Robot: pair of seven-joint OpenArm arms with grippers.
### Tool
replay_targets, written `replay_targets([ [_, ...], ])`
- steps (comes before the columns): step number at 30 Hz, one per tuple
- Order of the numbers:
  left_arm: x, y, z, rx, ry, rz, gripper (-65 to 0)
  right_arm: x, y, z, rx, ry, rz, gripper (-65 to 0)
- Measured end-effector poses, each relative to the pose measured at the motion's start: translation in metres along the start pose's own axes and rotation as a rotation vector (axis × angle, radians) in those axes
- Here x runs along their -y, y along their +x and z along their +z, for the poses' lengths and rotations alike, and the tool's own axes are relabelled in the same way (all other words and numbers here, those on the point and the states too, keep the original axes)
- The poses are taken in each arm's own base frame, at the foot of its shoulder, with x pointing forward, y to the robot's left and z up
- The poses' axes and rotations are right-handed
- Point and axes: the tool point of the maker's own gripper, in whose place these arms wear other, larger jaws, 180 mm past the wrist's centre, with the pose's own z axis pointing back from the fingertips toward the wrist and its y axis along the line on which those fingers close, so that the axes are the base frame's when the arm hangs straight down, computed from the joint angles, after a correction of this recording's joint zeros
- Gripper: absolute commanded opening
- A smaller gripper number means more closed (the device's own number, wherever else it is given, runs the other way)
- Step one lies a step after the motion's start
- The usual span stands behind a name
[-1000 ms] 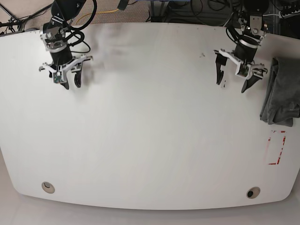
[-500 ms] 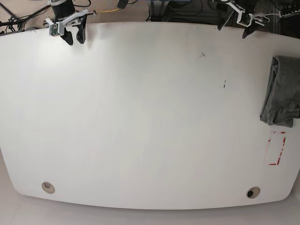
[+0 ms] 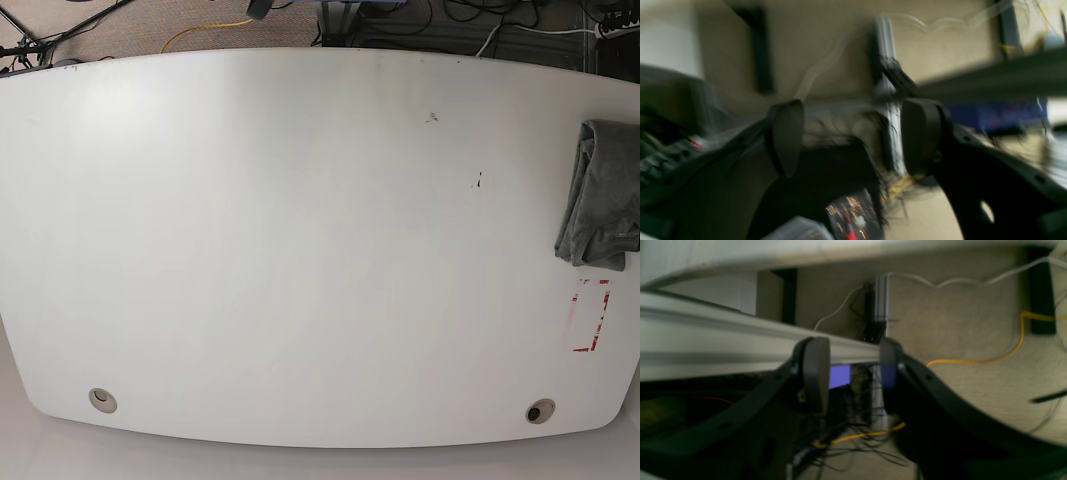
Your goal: Fold the T-shirt properly
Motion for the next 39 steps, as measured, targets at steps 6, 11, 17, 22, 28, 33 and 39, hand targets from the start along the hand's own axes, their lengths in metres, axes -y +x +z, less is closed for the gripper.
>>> replay_targets([
  [6, -0.002, -0.049, -0.028, -0.099, 0.002, 0.056, -24.2, 0.005, -0.062, -0.009, -0.052, -0.002, -0.155, -42.0],
  [11, 0.009, -0.078, -0.066, -0.17, -0.032, 0.092, -24.2, 0.03, -0.1, -0.031, -0.138, -0.051, -0.19, -42.0],
  [17, 0.001, -0.104, -0.099, -0.251, -0.021, 0.123, -24.2, 0.055, -0.121, -0.053, -0.212, -0.117, -0.163, -42.0],
  [22, -0.014, -0.121, -0.127, -0.329, 0.017, 0.159, -24.3, 0.076, -0.14, -0.069, -0.278, -0.182, -0.163, -41.9],
  [28, 0.0, -0.128, -0.149, -0.386, -0.039, 0.13, -24.3, 0.086, -0.151, -0.094, -0.326, -0.204, -0.187, -41.9],
  [33, -0.008, -0.135, -0.162, -0.452, -0.024, 0.136, -24.2, 0.097, -0.154, -0.113, -0.351, -0.252, -0.201, -41.9],
  [39, -0.021, -0.125, -0.185, -0.504, 0.039, 0.125, -23.7, 0.107, -0.147, -0.135, -0.367, -0.278, -0.215, -41.7],
])
